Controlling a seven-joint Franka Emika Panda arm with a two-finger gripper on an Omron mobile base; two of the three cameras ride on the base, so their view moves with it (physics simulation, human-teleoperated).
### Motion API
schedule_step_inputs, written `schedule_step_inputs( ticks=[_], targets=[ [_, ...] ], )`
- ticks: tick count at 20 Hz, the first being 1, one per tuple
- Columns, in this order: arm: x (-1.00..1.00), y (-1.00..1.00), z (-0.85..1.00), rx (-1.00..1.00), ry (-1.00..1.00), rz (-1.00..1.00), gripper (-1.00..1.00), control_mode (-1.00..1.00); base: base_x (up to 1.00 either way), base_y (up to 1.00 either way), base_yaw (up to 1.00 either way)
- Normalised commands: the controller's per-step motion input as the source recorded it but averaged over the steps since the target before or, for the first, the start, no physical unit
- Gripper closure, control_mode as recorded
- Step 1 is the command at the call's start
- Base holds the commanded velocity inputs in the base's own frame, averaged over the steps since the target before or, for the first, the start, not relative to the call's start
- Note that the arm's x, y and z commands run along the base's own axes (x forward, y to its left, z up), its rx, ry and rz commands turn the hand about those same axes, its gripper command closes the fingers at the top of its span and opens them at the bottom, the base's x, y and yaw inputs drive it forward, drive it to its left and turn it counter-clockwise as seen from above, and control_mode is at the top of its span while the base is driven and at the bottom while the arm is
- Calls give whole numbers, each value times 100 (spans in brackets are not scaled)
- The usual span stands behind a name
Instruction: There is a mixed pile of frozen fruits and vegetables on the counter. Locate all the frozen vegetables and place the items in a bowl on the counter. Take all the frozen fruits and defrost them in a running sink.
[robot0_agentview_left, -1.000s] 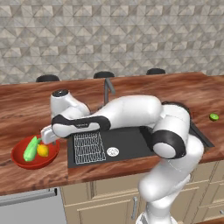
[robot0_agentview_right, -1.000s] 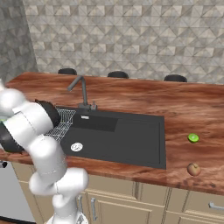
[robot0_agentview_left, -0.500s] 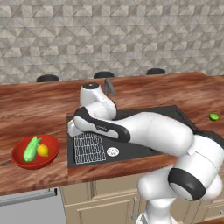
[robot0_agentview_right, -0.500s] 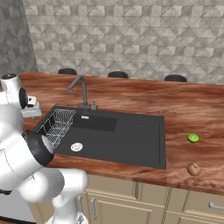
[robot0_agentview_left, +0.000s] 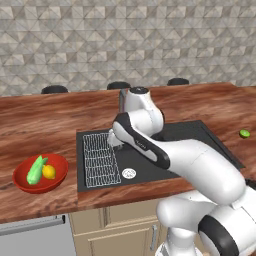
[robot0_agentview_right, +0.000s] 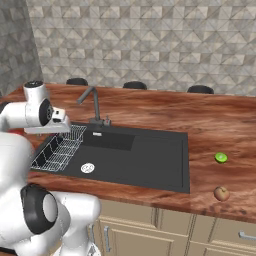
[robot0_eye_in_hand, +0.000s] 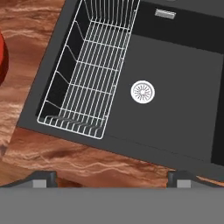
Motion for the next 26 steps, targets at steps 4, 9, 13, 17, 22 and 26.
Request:
schedule_step_inputs(
  ticks=[4,9,13,17,22,26],
  targets=[
    [0,-84,25,0,0,-8,-100,-100,0,0,0],
    [0,-76,29,-2,0,-8,-100,-100,0,0,0],
    [0,-78,15,-1,-3,-6,-100,-100,0,0,0],
    [0,-95,0,0,-2,0,-100,-100,0,0,0],
    [-1,-94,1,0,0,-1,-100,-100,0,0,0],
    [-5,-94,0,0,0,-2,-100,-100,0,0,0]
  ],
)
